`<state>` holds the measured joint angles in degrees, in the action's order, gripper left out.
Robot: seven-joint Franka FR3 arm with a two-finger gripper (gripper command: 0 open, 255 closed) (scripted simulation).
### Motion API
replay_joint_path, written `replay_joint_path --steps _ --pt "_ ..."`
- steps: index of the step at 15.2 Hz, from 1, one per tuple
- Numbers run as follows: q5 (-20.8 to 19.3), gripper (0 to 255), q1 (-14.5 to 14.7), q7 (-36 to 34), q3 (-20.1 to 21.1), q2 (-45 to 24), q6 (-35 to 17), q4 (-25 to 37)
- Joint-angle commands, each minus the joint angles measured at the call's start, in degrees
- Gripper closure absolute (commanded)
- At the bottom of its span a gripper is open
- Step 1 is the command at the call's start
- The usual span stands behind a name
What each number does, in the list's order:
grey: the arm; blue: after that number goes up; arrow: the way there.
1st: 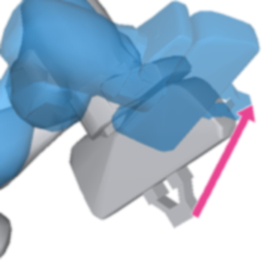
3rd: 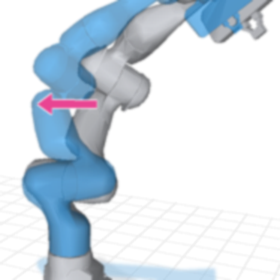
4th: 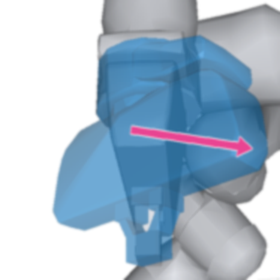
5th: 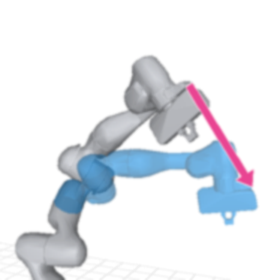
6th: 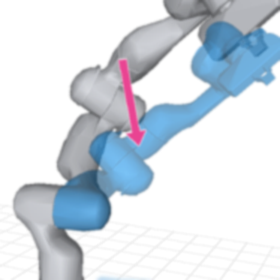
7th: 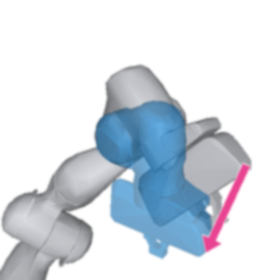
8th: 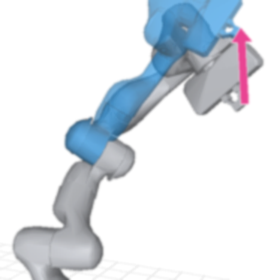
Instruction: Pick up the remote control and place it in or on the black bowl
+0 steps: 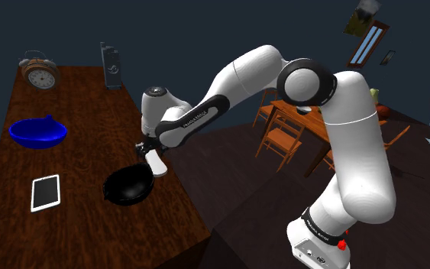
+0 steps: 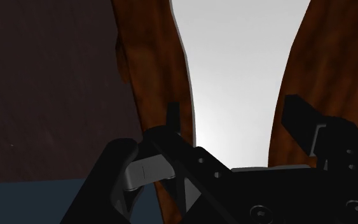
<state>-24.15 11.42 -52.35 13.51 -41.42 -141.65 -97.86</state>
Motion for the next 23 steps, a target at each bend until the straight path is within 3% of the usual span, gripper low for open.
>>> replay_joint_path --steps 1,23 --pt "0.39 255 -0.23 0.3 0.37 1.18 0.84 -0.33" --pt "5.14 255 -2.45 4.35 3.83 11.86 11.97 0.44"
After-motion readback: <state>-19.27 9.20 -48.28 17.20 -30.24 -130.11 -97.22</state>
